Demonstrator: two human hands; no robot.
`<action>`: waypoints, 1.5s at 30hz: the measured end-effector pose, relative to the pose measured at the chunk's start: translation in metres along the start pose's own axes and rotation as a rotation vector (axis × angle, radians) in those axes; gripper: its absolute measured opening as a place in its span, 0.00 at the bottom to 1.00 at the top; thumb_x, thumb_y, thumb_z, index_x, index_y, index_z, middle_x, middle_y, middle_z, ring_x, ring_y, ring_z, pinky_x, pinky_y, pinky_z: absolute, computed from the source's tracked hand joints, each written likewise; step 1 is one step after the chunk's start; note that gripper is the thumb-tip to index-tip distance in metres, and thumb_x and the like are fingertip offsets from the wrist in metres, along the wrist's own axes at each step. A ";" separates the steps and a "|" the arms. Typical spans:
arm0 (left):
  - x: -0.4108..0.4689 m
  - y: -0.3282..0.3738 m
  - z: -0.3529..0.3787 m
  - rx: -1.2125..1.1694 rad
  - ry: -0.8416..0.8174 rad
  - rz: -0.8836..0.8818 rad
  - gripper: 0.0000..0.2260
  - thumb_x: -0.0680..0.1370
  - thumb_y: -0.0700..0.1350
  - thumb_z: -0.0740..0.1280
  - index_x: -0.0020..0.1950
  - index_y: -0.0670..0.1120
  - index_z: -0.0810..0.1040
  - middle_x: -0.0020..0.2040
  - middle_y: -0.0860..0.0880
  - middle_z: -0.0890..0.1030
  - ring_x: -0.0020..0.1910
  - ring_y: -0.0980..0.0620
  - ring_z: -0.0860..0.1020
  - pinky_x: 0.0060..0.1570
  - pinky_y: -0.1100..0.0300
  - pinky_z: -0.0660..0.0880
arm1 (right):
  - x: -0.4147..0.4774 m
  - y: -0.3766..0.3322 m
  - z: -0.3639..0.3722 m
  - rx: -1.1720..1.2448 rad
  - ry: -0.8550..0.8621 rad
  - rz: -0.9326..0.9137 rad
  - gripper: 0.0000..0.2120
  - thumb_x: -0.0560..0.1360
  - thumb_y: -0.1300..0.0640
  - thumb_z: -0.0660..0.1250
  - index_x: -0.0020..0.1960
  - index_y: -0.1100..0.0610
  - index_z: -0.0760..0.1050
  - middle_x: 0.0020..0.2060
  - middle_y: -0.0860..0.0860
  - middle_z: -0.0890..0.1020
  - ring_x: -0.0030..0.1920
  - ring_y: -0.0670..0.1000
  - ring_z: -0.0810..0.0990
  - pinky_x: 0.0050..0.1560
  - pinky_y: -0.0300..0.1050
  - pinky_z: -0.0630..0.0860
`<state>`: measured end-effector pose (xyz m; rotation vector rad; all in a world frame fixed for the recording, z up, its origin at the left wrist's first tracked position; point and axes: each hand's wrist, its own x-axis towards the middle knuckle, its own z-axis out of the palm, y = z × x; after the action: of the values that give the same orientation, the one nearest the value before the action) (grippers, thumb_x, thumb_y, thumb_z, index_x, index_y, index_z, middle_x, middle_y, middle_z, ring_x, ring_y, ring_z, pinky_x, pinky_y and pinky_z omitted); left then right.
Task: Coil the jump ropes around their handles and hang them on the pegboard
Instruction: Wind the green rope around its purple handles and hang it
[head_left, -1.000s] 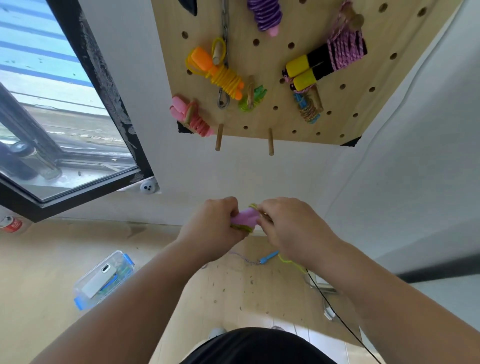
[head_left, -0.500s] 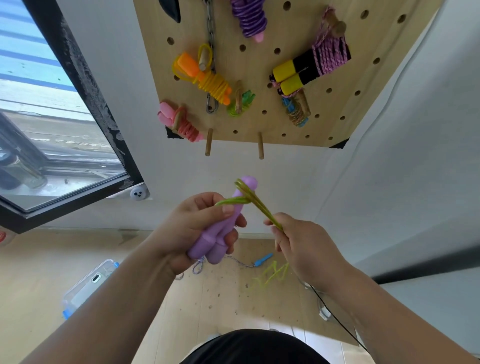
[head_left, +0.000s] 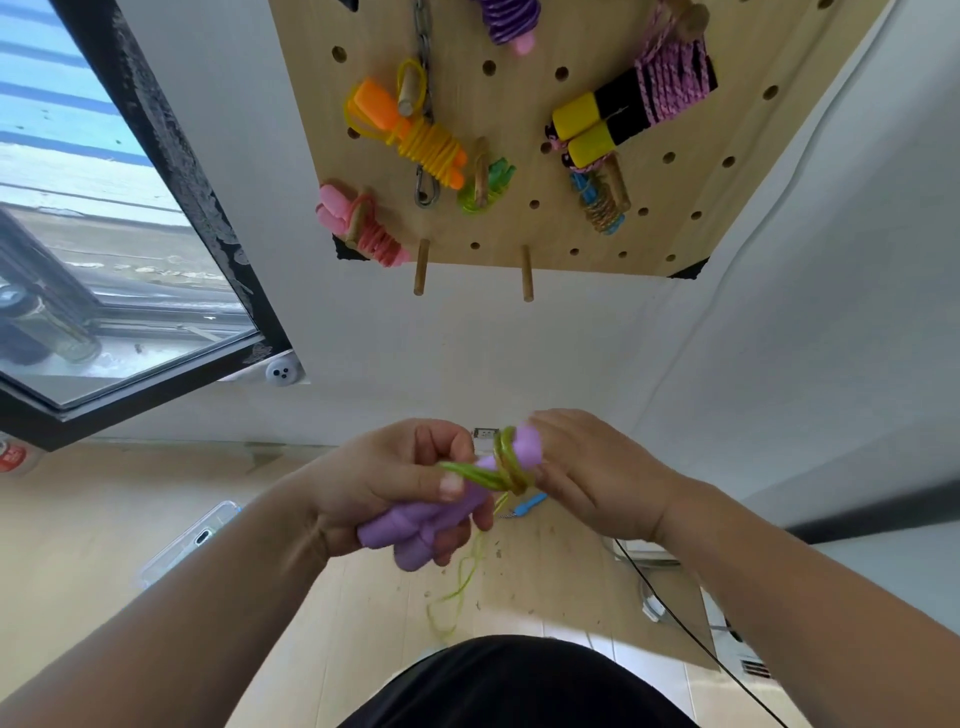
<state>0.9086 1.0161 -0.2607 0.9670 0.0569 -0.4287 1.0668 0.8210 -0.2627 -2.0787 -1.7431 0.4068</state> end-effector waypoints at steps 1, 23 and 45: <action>-0.002 0.000 -0.002 0.093 0.036 -0.046 0.17 0.70 0.40 0.79 0.50 0.37 0.74 0.45 0.31 0.80 0.32 0.44 0.78 0.38 0.52 0.79 | 0.003 0.003 -0.001 -0.085 -0.029 -0.032 0.29 0.82 0.34 0.42 0.47 0.54 0.71 0.40 0.49 0.73 0.40 0.53 0.70 0.43 0.51 0.69; 0.012 -0.011 -0.021 0.259 0.973 0.007 0.14 0.73 0.41 0.78 0.45 0.36 0.75 0.40 0.36 0.84 0.28 0.45 0.76 0.28 0.57 0.72 | 0.016 -0.019 0.015 -0.154 -0.021 0.217 0.16 0.84 0.52 0.56 0.69 0.46 0.74 0.39 0.47 0.79 0.40 0.51 0.77 0.43 0.52 0.76; -0.015 -0.001 0.008 0.417 0.215 -0.003 0.13 0.68 0.38 0.80 0.45 0.41 0.77 0.43 0.31 0.83 0.36 0.41 0.78 0.40 0.45 0.75 | 0.020 -0.012 0.006 -0.053 -0.212 -0.022 0.15 0.77 0.54 0.64 0.35 0.44 0.64 0.33 0.44 0.70 0.36 0.44 0.68 0.38 0.46 0.70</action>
<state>0.8931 1.0138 -0.2536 1.4223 0.1689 -0.3434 1.0573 0.8430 -0.2611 -2.1166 -1.9132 0.6004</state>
